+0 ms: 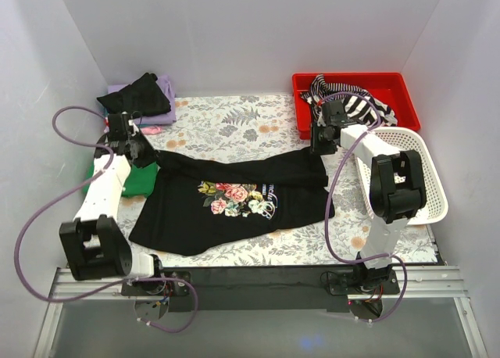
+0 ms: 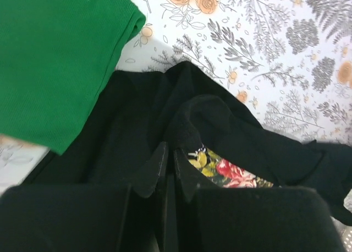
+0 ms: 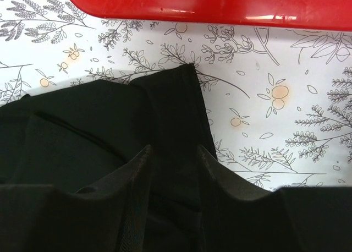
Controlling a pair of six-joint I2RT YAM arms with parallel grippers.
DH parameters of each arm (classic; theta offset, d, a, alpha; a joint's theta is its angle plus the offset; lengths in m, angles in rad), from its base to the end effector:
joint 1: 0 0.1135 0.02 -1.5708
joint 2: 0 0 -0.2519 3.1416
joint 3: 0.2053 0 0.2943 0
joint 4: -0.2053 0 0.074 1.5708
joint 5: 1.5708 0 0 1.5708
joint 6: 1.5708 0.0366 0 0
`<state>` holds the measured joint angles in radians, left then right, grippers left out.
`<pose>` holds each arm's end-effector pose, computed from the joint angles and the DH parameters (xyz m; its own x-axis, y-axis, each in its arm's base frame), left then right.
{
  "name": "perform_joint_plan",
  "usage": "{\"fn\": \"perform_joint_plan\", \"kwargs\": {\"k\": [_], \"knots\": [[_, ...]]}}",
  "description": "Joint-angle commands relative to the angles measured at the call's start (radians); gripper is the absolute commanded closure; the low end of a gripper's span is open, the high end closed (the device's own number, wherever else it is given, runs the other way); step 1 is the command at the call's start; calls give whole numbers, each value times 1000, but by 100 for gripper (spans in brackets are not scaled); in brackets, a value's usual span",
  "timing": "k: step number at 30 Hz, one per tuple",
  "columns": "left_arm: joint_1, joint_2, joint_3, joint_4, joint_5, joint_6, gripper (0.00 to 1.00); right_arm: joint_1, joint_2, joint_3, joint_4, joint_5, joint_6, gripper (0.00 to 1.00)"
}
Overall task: Fold and stack the t-shirts
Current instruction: Flatten the tshirt out
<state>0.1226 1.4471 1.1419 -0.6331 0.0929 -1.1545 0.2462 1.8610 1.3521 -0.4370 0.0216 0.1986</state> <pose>0.3449 0.0391 0.2450 -0.2621 -0.9498 -0.1706 -0.7594 0.3121 -0.5709 0.4246 0.1059 0.1772 -0.8168 -0.0019 -0.5770 -0.0717 0.9926 0.0982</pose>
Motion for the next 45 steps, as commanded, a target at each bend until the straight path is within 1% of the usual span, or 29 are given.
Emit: {"fn": "perform_joint_plan", "kwargs": {"k": [1,3,4,5,6,7,8,9,10,12,13,14,15,16,18,19,20,22,24,27,28,29,31,33,35,37,40,44,45], "knots": [[3,-177,-47,-115,-80,13,100,-10,-65,-2,12,-41,-18,57],[5,-197,-92,-151,-71,38,100,-8,-92,-24,12,-40,-22,57],[3,-179,-105,-183,-71,41,100,-10,-98,-34,9,-45,-24,57],[3,-163,-120,-200,-79,41,93,-10,-109,-39,11,-45,-27,57],[3,-148,-128,-209,-81,33,88,-10,-117,-47,12,-43,-28,57],[5,-143,-123,-212,-78,27,61,-10,-118,-48,12,-46,-30,57],[3,-137,-119,-226,-73,26,36,-10,-121,-47,11,-46,-33,57],[3,-131,-108,-234,-81,19,22,-10,-123,-47,11,-52,-33,57],[3,-132,-100,-246,-81,21,21,-10,-129,-48,12,-51,-33,56],[5,-165,-100,-246,-172,12,19,-13,-128,-47,14,-34,-33,56],[3,-180,-88,-226,-177,-10,19,-15,-117,-39,14,-25,-28,56],[3,-185,-40,-115,-165,-49,19,-31,-68,-4,17,-26,-24,56],[3,-185,-38,-114,-165,-37,19,-31,-68,-4,17,-26,-24,56],[5,-157,-34,-35,-97,-21,19,-35,-50,8,17,9,-18,57],[3,-85,-1,2,-36,-8,20,-44,-37,16,21,8,-16,57],[3,-45,39,16,-22,-5,21,-47,-25,18,27,-2,-16,57],[3,45,59,16,-16,-5,22,-54,-17,28,26,-44,-16,57],[5,122,100,30,16,15,25,-54,-2,30,29,-48,-13,57],[3,214,113,45,33,18,26,-55,9,33,38,-49,-13,57],[3,294,128,65,21,27,27,-58,53,56,55,-63,-22,56],[3,303,119,100,33,36,27,-56,64,67,54,-74,-27,56],[3,320,121,99,34,54,27,-58,72,74,53,-87,-30,56],[5,381,148,47,45,62,28,-59,93,93,54,-100,-36,56],[3,380,148,50,60,73,28,-58,102,100,60,-126,-39,56],[3,394,137,64,67,88,26,-58,118,107,60,-138,-39,56],[3,445,179,15,53,88,26,-58,136,111,58,-149,-38,56],[3,492,186,13,94,96,26,-58,159,114,58,-163,-34,55],[5,516,177,4,84,99,26,-59,175,114,54,-158,-36,57],[3,516,176,-7,76,96,28,-59,181,114,53,-161,-37,60]]}}
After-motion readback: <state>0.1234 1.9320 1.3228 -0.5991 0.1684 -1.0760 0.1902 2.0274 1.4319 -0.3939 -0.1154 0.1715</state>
